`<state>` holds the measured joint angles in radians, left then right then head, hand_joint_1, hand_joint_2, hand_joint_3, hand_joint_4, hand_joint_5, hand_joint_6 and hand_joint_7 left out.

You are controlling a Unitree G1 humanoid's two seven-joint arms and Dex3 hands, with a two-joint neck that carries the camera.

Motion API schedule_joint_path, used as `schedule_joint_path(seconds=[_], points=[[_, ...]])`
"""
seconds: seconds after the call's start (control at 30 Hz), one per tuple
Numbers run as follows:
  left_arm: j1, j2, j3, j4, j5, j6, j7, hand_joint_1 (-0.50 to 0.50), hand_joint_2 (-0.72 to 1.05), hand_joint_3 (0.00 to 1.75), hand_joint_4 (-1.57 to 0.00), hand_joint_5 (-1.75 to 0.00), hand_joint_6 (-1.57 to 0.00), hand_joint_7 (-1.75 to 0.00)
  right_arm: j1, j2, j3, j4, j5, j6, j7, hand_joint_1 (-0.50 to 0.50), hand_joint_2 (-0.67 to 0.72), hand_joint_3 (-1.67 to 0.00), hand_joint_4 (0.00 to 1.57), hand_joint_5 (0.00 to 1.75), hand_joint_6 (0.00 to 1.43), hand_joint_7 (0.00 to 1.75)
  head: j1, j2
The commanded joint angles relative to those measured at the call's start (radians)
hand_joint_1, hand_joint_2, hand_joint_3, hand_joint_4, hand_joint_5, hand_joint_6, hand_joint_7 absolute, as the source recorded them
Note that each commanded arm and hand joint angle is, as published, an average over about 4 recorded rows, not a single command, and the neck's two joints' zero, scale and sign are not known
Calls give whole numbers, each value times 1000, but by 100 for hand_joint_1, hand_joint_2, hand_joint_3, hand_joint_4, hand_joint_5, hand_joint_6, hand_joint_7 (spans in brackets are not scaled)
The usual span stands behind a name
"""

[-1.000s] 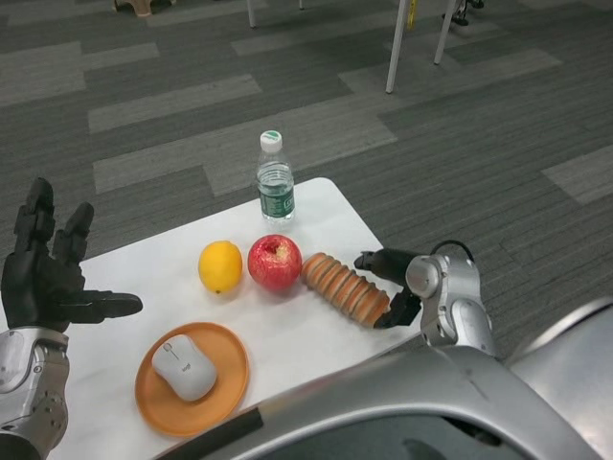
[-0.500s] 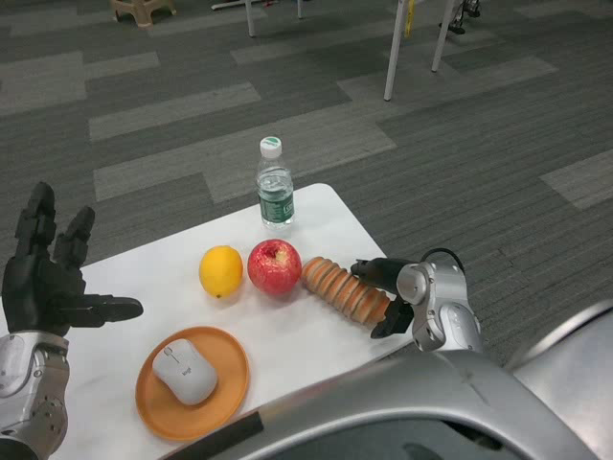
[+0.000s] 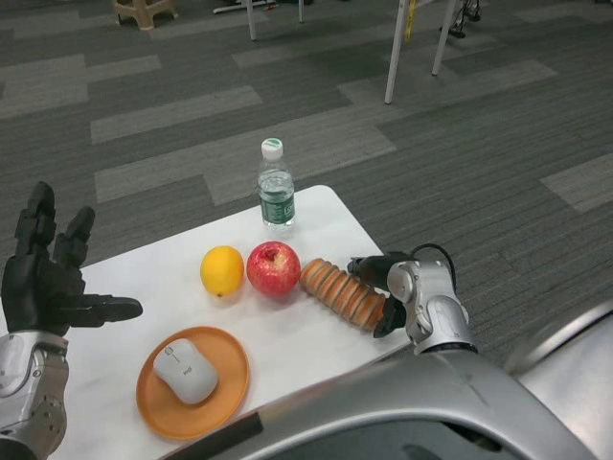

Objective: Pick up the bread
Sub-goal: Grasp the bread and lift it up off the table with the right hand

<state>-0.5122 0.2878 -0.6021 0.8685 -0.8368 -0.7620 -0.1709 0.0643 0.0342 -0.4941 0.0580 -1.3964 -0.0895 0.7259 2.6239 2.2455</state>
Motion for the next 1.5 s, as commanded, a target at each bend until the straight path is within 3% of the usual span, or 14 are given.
schedule_joint_path(seconds=[0.03,0.33,0.53,0.73,0.93,1.5], points=[[1,5,2,7,-2,-5,1,50,-19,9,0,-41,0,0,12,-5,2,112,-27,4,-3,-31,-35,-40,0,82,0,33,1,3],[1,4,5,7,-2,-8,2,50,-19,9,0,-41,0,0,-20,-41,15,195,-51,6,-62,-16,-37,-32,0,97,0,63,5,8],[1,3,5,7,-2,-8,2,50,-19,9,0,-41,0,0,-21,-40,70,206,-63,4,-66,-11,-41,-32,0,107,0,124,6,11],[1,3,7,9,-2,-8,2,50,-19,9,0,-41,0,0,-20,-38,79,216,-33,-1,-70,4,-56,-38,0,114,0,152,7,11],[1,4,6,10,-2,-8,1,50,-19,9,0,-41,0,0,-20,-43,73,228,-5,-1,-71,8,-60,-48,0,126,0,154,12,13],[1,2,4,10,-2,-11,2,50,-19,9,0,-41,0,0,-26,-46,42,243,68,-3,-81,8,-60,-48,0,126,0,154,19,10]])
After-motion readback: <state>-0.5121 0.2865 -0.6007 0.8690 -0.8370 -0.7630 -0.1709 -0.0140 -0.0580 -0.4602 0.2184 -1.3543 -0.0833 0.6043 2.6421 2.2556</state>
